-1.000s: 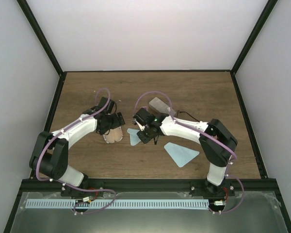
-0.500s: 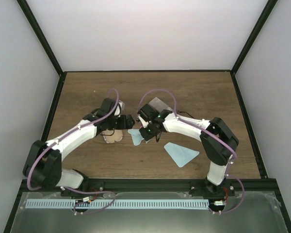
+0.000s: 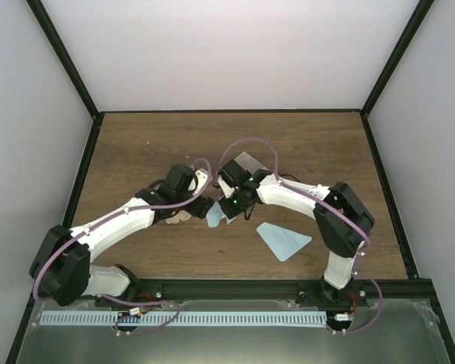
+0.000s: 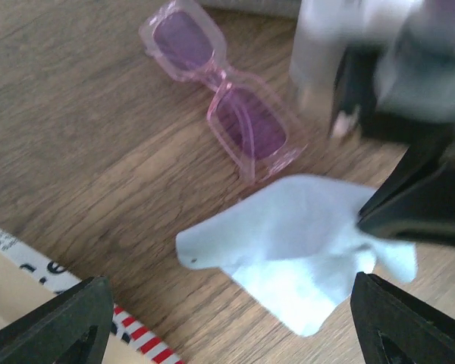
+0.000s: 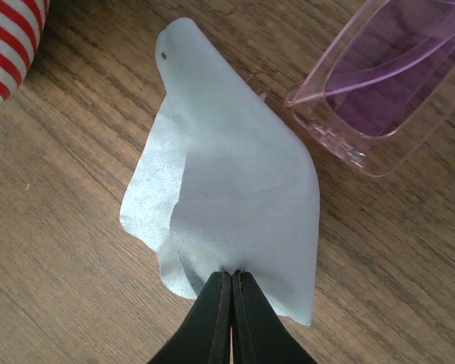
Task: Organize the sunglasses
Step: Adjust the glasses cleaning cloth at the center of the board.
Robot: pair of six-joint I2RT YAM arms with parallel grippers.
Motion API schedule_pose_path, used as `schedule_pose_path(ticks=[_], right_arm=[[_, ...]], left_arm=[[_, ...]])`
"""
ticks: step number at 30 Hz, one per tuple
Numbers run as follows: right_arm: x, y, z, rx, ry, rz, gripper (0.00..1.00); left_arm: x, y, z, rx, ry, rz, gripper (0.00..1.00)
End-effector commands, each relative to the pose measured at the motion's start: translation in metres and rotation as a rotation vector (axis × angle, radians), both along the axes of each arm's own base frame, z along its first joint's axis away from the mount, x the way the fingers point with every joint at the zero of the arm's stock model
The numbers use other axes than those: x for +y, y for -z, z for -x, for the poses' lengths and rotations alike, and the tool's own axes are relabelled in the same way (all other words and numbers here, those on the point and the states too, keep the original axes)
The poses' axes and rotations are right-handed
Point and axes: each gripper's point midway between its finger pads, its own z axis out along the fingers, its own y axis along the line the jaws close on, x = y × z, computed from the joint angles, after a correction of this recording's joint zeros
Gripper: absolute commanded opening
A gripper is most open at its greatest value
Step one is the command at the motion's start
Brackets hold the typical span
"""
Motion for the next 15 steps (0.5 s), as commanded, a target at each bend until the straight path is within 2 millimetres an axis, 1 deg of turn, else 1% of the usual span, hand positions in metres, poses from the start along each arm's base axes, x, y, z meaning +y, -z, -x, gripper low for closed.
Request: schedule_pose_path(ticks=[1, 5, 8, 10, 12, 13, 15], right_arm=[[-0.002, -0.006, -0.006, 0.019, 0.031, -0.032, 0.01], [-0.004, -0.006, -0.006, 0.023, 0.038, -0.032, 0.01], [-0.004, -0.008, -0.006, 0.030, 0.035, -0.050, 0.01], [-0.005, -0.008, -0.006, 0.042, 0.034, -0.058, 0.01], [-0.006, -0.006, -0.004, 0.050, 0.030, -0.056, 0.01], [-0.006, -0.005, -0.004, 0.053, 0.028, -0.056, 0.01], [-0.005, -0.004, -0.003, 0.059, 0.023, -0.059, 0.01]], left_arm=[[0.017, 0.018, 0.004, -0.023, 0.023, -0.114, 0.87], [0.018, 0.030, 0.005, 0.031, -0.026, -0.103, 0.84], [0.004, 0.034, 0.015, 0.108, -0.003, -0.033, 0.83], [-0.006, 0.031, 0.022, 0.141, 0.013, 0.030, 0.81], [-0.014, 0.030, 0.029, 0.159, 0.030, 0.070, 0.71], [-0.015, 0.032, 0.032, 0.169, 0.034, 0.071, 0.65], [-0.015, 0.040, 0.036, 0.196, 0.037, 0.056, 0.49]])
